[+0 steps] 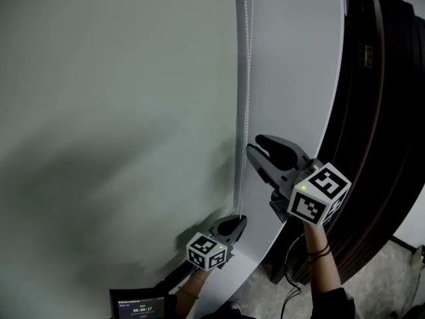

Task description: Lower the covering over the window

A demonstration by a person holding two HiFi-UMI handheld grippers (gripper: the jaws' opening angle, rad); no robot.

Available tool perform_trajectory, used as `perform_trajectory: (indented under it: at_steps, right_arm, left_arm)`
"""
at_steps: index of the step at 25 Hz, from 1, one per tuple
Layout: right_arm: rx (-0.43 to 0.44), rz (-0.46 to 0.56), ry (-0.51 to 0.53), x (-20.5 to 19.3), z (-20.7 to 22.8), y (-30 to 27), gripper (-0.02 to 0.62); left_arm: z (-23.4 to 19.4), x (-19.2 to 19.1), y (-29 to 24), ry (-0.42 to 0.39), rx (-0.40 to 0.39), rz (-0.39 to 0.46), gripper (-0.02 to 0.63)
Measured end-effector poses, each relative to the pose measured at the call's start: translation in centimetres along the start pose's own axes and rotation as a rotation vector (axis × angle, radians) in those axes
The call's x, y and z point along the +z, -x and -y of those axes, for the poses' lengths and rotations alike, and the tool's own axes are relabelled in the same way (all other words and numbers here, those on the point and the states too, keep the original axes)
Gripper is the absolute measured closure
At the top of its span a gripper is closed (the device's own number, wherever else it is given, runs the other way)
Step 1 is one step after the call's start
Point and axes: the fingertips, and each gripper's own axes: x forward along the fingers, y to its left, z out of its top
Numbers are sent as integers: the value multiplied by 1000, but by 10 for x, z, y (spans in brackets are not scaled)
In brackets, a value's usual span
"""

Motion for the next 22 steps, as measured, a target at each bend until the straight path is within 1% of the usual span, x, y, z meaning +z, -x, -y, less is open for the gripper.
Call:
perform_trajectory:
  at_steps: [3, 5, 6, 7, 9, 13, 15, 17, 20, 22]
  right_arm:
    - [38, 2, -53, 10, 2, -16, 491]
    - [70, 15, -81, 15, -5, -19, 492]
    - [74, 15, -87, 15, -8, -19, 511]
    - [70, 10, -88, 12, -9, -19, 571]
    - [55, 9, -102, 1, -6, -18, 574]
    - [25, 110, -194, -4, 3, -6, 577]
    - [-2, 141, -177, -1, 4, 2, 577]
    - [-39, 149, -129, 0, 7, 8, 577]
    - [-82, 137, -71, -5, 11, 13, 578]
    - [-100, 126, -59, -14, 12, 15, 578]
  left_arm:
    - [3, -57, 9, 28, 18, -135, 601]
    - [7, -94, 22, 65, 36, -217, 601]
    - [8, -107, 30, 91, 49, -238, 601]
    - [8, -117, 36, 114, 61, -247, 601]
    - [6, -128, 40, 126, 67, -264, 601]
    - [6, -133, 39, 51, 35, -298, 600]
    - [7, -130, 42, 37, 25, -313, 600]
    - [7, -117, 41, 52, 24, -286, 600]
    - [4, -82, 37, 85, 39, -167, 600]
    - [4, -53, 35, 88, 38, -87, 598]
